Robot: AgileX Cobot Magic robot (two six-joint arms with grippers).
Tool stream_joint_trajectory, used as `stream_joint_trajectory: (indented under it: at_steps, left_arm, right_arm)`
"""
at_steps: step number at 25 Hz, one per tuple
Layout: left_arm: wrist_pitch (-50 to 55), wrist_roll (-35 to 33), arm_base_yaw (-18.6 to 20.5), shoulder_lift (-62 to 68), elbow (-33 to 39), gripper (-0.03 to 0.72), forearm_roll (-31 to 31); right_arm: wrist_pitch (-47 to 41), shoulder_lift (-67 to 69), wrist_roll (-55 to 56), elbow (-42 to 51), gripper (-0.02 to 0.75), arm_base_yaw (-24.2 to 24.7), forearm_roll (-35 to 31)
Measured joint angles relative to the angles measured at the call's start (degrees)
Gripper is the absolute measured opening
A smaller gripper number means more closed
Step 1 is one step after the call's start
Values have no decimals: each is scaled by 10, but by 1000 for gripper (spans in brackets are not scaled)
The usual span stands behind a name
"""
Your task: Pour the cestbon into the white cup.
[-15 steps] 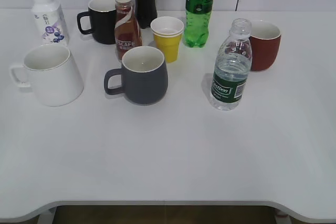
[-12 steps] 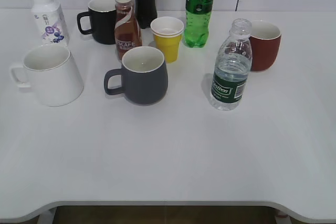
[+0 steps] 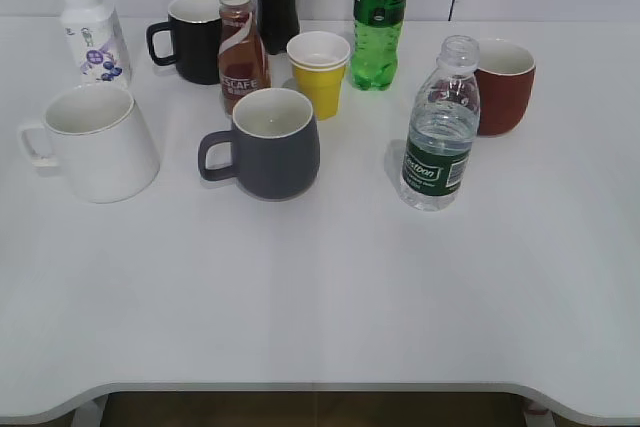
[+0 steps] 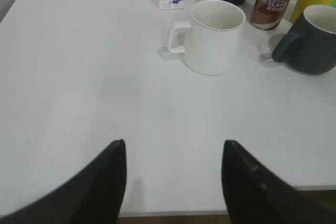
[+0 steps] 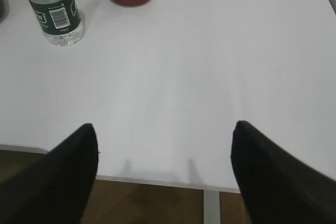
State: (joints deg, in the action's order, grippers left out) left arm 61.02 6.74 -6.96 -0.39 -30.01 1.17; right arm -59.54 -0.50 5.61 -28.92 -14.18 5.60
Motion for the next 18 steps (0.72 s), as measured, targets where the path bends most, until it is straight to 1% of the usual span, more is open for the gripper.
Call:
stream_joint_trajectory:
  at_steps: [18]
  left_arm:
    - [-1,0,0,0,0,438,-2]
  right_arm:
    - [0,0,0,0,592,0,0]
